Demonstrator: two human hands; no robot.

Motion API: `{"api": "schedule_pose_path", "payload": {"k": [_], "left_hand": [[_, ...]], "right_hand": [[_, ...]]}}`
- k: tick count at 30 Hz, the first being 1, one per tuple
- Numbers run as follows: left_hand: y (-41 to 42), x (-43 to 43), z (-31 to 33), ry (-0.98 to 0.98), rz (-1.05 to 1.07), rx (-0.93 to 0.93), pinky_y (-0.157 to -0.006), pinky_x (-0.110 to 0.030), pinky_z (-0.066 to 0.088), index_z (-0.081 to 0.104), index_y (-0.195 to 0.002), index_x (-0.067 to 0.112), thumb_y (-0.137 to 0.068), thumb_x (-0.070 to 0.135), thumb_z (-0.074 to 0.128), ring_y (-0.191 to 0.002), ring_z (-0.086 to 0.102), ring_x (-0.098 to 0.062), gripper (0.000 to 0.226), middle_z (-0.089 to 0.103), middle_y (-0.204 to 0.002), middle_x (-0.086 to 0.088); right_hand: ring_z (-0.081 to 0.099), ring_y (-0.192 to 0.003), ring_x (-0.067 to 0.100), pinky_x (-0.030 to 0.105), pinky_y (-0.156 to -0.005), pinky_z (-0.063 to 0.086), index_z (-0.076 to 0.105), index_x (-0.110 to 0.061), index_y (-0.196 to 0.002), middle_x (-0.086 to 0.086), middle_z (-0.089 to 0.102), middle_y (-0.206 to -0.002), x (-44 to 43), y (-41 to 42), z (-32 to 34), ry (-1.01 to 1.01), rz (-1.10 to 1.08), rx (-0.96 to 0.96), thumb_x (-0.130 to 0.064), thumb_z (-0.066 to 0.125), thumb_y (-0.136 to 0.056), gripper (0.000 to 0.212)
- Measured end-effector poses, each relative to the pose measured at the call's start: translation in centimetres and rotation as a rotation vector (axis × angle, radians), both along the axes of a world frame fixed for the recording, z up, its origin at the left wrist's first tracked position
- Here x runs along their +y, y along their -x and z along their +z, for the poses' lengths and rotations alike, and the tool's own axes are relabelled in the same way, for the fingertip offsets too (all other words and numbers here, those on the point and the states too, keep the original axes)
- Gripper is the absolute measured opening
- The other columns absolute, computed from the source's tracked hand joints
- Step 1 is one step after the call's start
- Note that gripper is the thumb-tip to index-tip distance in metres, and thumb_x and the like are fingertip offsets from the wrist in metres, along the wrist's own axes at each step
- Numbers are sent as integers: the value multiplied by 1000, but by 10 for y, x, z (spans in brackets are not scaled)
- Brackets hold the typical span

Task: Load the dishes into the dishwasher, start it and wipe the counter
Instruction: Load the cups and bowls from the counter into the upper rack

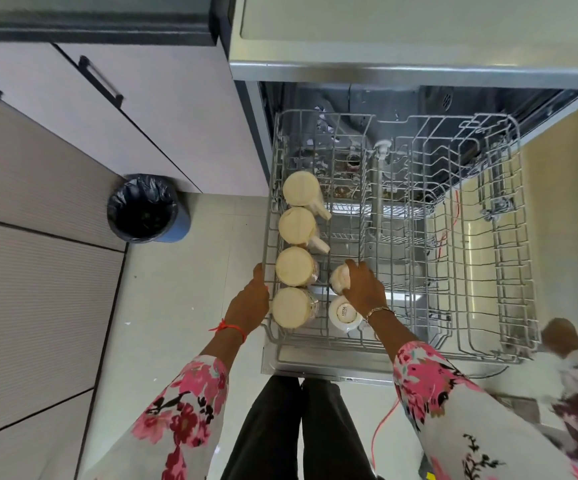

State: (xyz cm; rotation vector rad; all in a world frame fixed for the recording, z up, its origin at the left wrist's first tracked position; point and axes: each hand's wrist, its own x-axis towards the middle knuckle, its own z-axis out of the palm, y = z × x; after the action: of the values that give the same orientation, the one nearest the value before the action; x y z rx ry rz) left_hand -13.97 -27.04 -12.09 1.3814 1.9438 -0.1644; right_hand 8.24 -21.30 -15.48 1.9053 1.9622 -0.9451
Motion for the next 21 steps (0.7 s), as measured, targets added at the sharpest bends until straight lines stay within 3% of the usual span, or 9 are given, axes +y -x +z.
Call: {"api": "schedule_pose_path", "payload": {"k": [3, 5, 7, 12, 15, 18, 21], "left_hand": [[-2, -1, 0, -40, 136, -60, -57, -21, 34, -3, -146, 2, -99, 9, 30, -54, 33, -5, 58, 43, -73, 3], [-4, 0, 0, -31, 135, -54, -69, -25, 43, -3, -146, 2, -99, 8, 30, -65, 49, -15, 58, 56, -92, -12], [-2, 1, 3, -20, 109, -36, -75, -26, 44, -2, -146, 3, -98, 8, 30, -79, 54, -23, 58, 56, -99, -14], [2, -3, -7, -25, 105, -29, -46, -18, 23, -1, -146, -1, -98, 7, 30, -60, 39, -9, 58, 51, -82, -7], [2, -2, -10, -27, 11, 33, -47, -19, 25, -1, -145, -1, -98, 8, 29, -61, 39, -9, 57, 54, -79, -6], [3, -1, -13, -21, -36, 61, -50, -18, 26, -3, -145, -2, -99, 9, 29, -50, 27, -2, 57, 29, -61, 7], [4, -2, -19, -17, -79, 64, -48, -18, 26, -1, -146, 0, -98, 8, 31, -50, 27, 0, 58, 26, -61, 10]], "right_hand": [[52, -112, 32, 37, -86, 47, 38, -11, -134, 15, 51, -125, -1, -1, -1, -53, 42, -56, -25, 67, -81, 61], [52, -112, 31, 37, -87, 46, 40, -11, -131, 15, 53, -123, -2, -2, -2, -75, 65, -83, -30, 68, -81, 61], [52, -112, 31, 37, -87, 46, 40, -11, -132, 15, 53, -123, -2, -3, -3, -78, 69, -91, -32, 68, -80, 62], [53, -111, 35, 40, -85, 47, 38, -13, -136, 15, 50, -125, 0, -5, 0, -58, -10, -49, -38, 70, -77, 72], [52, -113, 35, 42, -85, 48, 37, -15, -136, 14, 47, -127, 0, -6, 2, -23, -38, -34, -41, 70, -76, 73], [53, -111, 33, 40, -85, 48, 40, -13, -135, 14, 48, -127, 0, -7, 1, -33, -28, -37, -36, 69, -78, 68], [56, -107, 32, 38, -84, 48, 43, -10, -131, 15, 51, -123, -1, -4, 1, -57, -23, -46, -33, 70, -78, 63]]}}
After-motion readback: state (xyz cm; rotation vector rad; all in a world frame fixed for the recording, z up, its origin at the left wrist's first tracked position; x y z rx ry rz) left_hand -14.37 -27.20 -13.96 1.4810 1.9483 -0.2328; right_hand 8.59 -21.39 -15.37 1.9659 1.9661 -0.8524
